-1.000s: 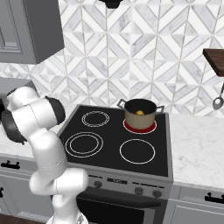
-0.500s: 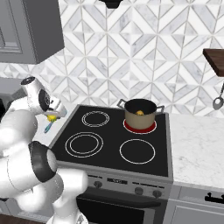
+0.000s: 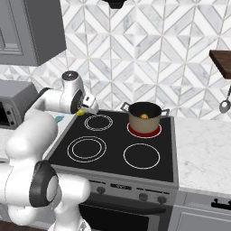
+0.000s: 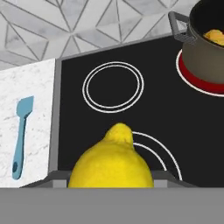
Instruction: Put the lemon and squash in the pot. Retrieve the spatula and lightly stir the vegetables in the pot.
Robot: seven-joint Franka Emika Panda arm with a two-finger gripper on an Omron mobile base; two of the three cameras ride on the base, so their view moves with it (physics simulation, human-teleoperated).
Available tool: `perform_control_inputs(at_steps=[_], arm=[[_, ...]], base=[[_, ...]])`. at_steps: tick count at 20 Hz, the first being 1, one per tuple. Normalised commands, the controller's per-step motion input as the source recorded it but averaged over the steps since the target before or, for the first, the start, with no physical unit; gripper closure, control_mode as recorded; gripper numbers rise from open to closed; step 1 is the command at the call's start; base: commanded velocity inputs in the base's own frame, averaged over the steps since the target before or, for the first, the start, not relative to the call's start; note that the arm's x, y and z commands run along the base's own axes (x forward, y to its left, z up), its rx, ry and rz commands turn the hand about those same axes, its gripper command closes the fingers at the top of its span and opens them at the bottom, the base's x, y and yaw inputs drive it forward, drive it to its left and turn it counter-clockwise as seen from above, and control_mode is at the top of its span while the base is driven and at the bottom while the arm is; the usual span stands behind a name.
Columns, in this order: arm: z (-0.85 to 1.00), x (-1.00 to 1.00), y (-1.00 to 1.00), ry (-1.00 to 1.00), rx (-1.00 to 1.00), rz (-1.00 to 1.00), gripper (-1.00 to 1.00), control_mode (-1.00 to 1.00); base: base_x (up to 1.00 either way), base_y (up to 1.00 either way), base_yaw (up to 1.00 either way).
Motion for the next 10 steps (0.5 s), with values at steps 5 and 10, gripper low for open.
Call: perform_control_inputs(at_steps=[5, 10], arm=[[0.27, 1.0, -0.83, 0.01, 0.01, 0.0, 1.0, -1.0], [0.11, 0.92, -0.65, 0.0, -0.01, 0.0, 1.0, -1.0]], base=[[0.0, 0.0, 0.0], [0.0, 0.0, 0.0]])
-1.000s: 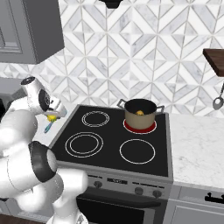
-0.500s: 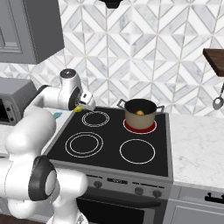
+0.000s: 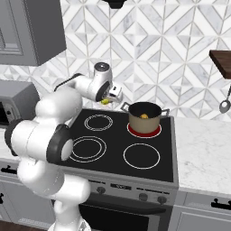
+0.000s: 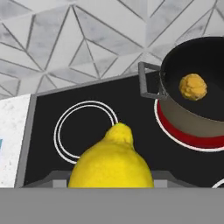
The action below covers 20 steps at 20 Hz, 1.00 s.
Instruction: Put the lemon and squash in the pot. Retrieve the spatula and lightly stir the vegetables in the pot.
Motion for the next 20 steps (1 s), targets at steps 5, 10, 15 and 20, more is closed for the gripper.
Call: perform_control_inputs(at_steps=[5, 10, 15, 20], arm=[[-0.06, 0.5, -0.63, 0.0, -0.09, -0.01, 1.0, -1.0], [-0.32, 0.55, -0.7, 0.0, -0.17, -0.04, 1.0, -1.0], [-0.42, 0.54, -0.62, 0.0, -0.15, -0.03, 1.0, -1.0], [-0.54, 0.33, -0.4, 0.0, -0.04, 0.0, 1.0, -1.0]], base=[[0.0, 0.0, 0.0], [0.0, 0.0, 0.0], [0.0, 0.0, 0.0], [0.0, 0.0, 0.0]])
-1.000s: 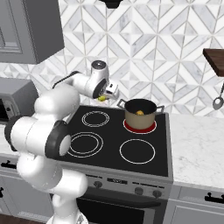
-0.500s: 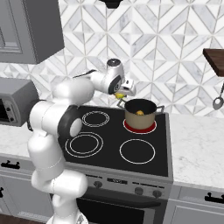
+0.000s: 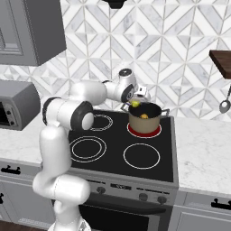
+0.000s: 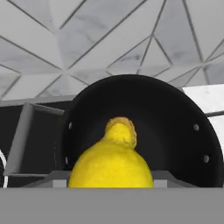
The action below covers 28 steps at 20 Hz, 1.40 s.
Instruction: Put the lemon and squash in the pot. Retrieve the spatula and lightly stir the vegetables in the pot.
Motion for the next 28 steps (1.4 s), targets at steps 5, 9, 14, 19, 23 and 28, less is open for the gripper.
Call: perform_control_inputs(at_steps=[5, 9, 14, 19, 23, 28], arm=[[-0.52, 0.34, -0.37, 0.01, 0.0, -0.01, 1.0, -1.0], [-0.48, 0.36, -0.41, 0.0, 0.0, -0.01, 1.0, -1.0], [-0.38, 0.42, -0.26, 0.0, 0.0, -0.01, 1.0, -1.0], [-0.12, 0.23, -0.04, 0.0, 0.0, 0.0, -1.0, -1.0], [0.0, -0.09, 0.0, 0.0, 0.0, 0.0, -1.0, -1.0], [0.0, -0.22, 0.04, 0.0, 0.0, 0.0, -1.0, -1.0]], base=[[0.0, 0.0, 0.0], [0.0, 0.0, 0.0], [0.0, 0.0, 0.0], [0.0, 0.0, 0.0], [0.0, 0.0, 0.0], [0.0, 0.0, 0.0]])
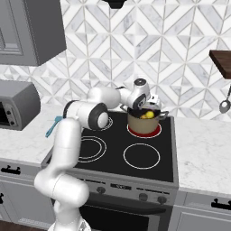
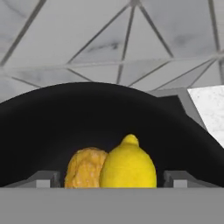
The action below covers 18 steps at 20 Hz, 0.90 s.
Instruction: Put the lemon and squash in the pot. Retrieve the spatula and lightly stir the vegetables in the pot.
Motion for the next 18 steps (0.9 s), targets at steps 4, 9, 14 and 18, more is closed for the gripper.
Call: perform_control_inputs(at_steps=[4, 9, 14, 18], arm=[[0.36, -0.57, 0.34, -0.03, 0.0, 0.0, -1.0, -1.0], [0.9, -1.0, 0.63, -0.1, 0.0, 0.0, -1.0, -1.0], [0.66, -1.0, 0.91, -0.02, -0.05, 0.08, -1.0, -1.0], [0.31, -1.0, 1.0, 0.0, -0.1, 0.27, -1.0, -1.0]], base=[[0.0, 0.0, 0.0], [0.0, 0.0, 0.0], [0.0, 0.0, 0.0], [0.0, 0.0, 0.0]])
